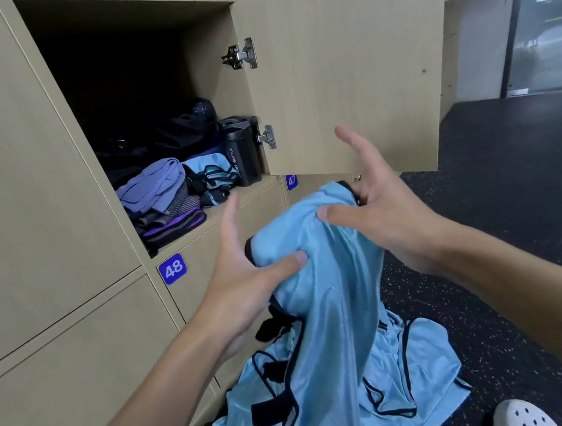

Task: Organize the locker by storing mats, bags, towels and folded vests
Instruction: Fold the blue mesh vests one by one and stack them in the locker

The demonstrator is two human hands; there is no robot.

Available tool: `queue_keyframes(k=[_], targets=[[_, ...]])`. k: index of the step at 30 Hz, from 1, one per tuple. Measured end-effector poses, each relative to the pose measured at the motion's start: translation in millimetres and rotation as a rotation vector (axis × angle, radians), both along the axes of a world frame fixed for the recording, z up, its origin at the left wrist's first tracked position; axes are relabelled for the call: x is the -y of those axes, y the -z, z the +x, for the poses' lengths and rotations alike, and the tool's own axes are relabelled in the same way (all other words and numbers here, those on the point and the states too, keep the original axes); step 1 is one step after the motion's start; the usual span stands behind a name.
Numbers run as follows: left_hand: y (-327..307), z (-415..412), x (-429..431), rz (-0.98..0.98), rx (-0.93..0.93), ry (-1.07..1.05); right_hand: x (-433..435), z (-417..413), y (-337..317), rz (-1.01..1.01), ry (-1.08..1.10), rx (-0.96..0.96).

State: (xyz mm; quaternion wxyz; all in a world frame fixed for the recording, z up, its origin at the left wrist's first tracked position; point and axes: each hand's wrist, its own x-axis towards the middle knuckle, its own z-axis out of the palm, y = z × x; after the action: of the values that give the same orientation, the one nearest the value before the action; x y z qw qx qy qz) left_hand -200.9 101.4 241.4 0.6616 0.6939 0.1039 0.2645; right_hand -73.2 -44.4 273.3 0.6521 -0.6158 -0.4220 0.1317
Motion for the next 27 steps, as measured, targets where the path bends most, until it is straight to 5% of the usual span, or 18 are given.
queue_keyframes(k=[6, 12, 17, 22, 27], targets=[[-16.6, 5.1, -8.2, -0.044, 0.216, -0.136, 1.4, 5.8, 11.6, -0.18, -0.136, -0.118], [-6.7, 0.9, 0.6, -0.08, -0.029, -0.018, -2.3, 2.2, 8.6, -0.024, 0.002, -0.22], [-13.4, 6.6, -7.2, -0.157, 0.117, -0.085, -3.3, 7.9, 16.0, 0.036, 0.071, -0.399], [-18.4, 8.4, -16.2, -0.174, 0.186, -0.198, -7.6, 1.0, 35.2, -0.086, -0.088, -0.326], [-9.5, 2.8, -13.0, -0.146, -0.041, -0.106, -11.6, -0.7, 29.8, -0.003, 0.116, -0.228]])
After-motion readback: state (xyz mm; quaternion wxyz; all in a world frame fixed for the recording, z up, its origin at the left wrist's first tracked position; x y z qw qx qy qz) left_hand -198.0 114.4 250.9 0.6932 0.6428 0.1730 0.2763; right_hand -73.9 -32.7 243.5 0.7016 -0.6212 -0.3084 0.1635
